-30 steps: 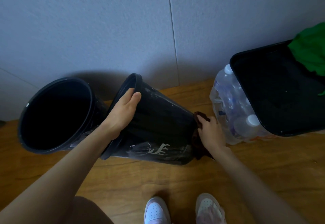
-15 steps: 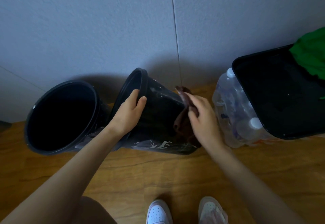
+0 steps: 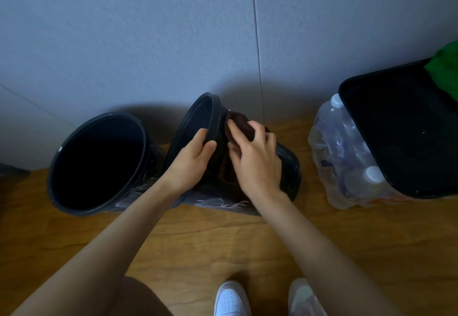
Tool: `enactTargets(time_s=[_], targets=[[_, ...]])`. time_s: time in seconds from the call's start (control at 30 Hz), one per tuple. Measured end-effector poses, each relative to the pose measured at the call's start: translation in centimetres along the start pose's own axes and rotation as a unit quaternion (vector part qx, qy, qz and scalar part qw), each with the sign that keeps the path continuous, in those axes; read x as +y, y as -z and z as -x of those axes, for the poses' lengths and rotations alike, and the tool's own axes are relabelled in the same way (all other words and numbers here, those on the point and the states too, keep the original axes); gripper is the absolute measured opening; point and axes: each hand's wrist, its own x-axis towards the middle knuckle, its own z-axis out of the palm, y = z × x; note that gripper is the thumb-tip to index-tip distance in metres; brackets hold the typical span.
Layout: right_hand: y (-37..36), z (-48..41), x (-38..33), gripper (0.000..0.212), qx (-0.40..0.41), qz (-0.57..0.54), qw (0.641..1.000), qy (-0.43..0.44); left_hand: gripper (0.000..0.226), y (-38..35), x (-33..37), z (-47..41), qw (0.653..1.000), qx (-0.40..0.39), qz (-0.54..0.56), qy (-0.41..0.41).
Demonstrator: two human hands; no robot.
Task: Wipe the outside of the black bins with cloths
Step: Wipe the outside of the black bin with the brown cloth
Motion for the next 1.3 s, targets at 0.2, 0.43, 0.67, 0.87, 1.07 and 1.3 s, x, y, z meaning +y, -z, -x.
enactTargets(time_s=[0.2,0.43,0.67,0.87,1.07,1.3], targets=[[0.9,-0.4,3.9,0.049,-0.069,0.043,0.993,-0.088,0.044,-0.2,0.2,0.2,0.998,-0.003,-0.06,0.003],[1.2,2.0,-1.6,0.057,-0.014,-0.021,0.999,-0.023,0.024,-0.7,0.3,0.2,0.999,-0.012,-0.037,-0.006],[0.4,-0.2,-0.4,0.056,-0.029,0.001,1.0,-0.009,0.025,0.0,0.1,0.1,1.0,-0.011,-0.008,0.007],[-0.1,-0.6,5.4,0.049,-0.102,0.046,0.987,-0.113,0.019,0.5,-0.3,0.0,1.0,-0.004,0.002,0.021],[0.6,0.5,4.1,0.056,-0.096,0.059,0.987,-0.116,0.044,0.4,0.0,0.0,0.999,-0.006,-0.037,0.031],[0.3,1.2,-2.2,0.06,0.0,-0.009,1.0,0.028,0.018,0.0,0.3,-0.2,0.999,-0.007,-0.018,0.027]])
